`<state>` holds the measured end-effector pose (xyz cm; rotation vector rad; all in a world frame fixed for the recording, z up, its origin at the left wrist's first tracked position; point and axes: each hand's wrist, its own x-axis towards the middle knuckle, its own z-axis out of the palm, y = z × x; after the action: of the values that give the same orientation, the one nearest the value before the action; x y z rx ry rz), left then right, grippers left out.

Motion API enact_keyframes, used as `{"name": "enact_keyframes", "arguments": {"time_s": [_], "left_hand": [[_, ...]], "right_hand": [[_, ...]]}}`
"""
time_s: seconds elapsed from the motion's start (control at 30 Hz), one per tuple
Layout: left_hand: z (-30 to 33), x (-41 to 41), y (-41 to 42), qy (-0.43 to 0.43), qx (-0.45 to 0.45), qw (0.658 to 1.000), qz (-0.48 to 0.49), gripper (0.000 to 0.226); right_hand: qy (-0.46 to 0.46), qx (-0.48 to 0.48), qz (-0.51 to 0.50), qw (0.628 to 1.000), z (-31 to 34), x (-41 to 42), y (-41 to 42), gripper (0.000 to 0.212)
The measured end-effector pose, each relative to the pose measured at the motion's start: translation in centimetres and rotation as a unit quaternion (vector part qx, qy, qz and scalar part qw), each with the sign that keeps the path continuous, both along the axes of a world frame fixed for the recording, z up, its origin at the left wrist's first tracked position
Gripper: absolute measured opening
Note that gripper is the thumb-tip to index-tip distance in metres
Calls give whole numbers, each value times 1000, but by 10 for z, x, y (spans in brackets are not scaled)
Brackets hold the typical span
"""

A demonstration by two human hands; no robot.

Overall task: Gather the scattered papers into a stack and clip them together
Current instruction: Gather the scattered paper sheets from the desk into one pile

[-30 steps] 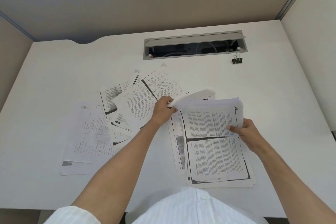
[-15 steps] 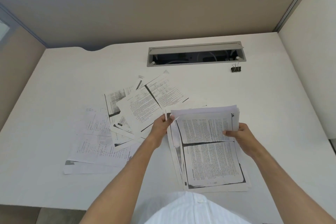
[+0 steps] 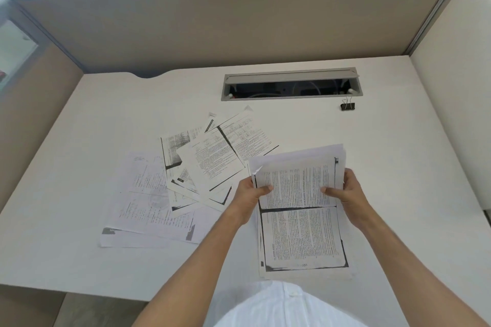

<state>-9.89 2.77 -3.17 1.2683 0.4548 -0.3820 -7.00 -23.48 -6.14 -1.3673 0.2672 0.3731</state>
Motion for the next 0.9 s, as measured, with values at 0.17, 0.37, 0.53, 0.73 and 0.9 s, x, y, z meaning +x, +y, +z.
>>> {"name": "enact_keyframes", "arguments": {"time_s": [0.17,0.37,0.53,0.73,0.9], "left_hand": [[7,-3,0,-16,-8,1000,-25,29],[9,15,27,-61,117,991,-29,51],[-12,39,44,-93,478,855,-176,59],[-42,45,45,-105,643,687,-322,88],[-51,45,42,-121,646,693,-296,96]], "right_hand": [[6,28,0,1000,0,-1,-7,60],[-8,63,23,998,0,-5,-17,32],[4,45,13,999,-9,-6,-20,27],[10,36,9,999,-14,-3,-16,25],[10,32,11,999,-15,-1,-19,25]]}}
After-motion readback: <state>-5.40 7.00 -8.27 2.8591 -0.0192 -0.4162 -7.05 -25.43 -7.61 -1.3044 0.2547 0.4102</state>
